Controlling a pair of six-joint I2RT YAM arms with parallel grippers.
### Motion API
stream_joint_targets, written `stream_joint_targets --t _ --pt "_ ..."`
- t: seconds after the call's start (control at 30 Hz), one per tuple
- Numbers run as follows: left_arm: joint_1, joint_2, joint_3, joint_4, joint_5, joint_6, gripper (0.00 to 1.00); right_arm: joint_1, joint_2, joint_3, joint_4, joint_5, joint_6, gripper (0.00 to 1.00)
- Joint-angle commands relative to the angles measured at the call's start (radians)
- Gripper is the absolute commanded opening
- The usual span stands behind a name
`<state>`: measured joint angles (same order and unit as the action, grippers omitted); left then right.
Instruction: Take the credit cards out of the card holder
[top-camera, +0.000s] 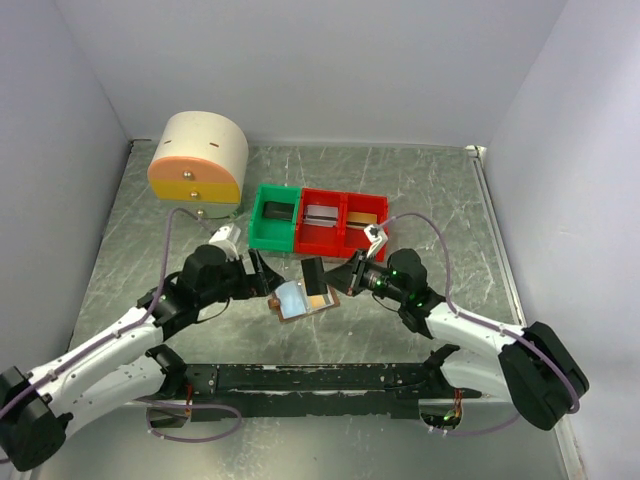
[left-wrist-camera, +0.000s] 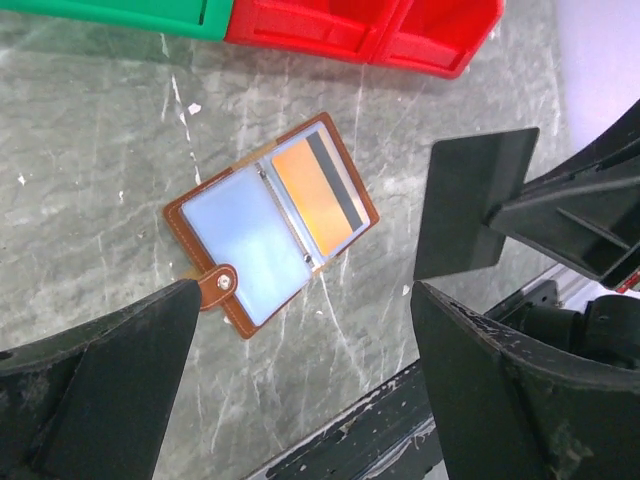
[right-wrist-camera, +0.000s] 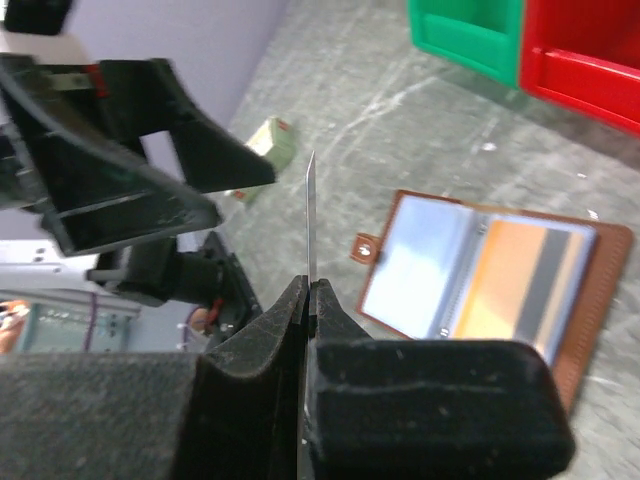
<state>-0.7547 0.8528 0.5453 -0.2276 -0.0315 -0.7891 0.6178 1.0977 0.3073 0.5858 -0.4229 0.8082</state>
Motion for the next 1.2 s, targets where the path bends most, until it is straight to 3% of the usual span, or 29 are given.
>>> stream_joint_targets --t 0.0,0.2,0.5,0.8,1.17 --pt "0.087 -0.056 -0.071 0.187 0.265 0.005 0.96 -0.002 0.025 0.009 0.184 -0.123 0.084 0.0" --pt "0.09 -0.029 -0.138 0.439 0.483 -0.054 0.8 0.006 0.09 -0.006 0.366 -0.185 0.183 0.0" --pt "0.089 0.022 -0.158 0.588 0.556 -0.067 0.55 0.017 0.175 0.006 0.503 -0.246 0.248 0.0" --pt "0.09 0.06 -0.156 0.605 0.583 -0.05 0.08 0.021 0.229 0.012 0.565 -0.276 0.277 0.01" --pt "0.089 0.096 -0.157 0.647 0.64 -0.042 0.07 0.025 0.227 0.021 0.559 -0.302 0.271 0.19"
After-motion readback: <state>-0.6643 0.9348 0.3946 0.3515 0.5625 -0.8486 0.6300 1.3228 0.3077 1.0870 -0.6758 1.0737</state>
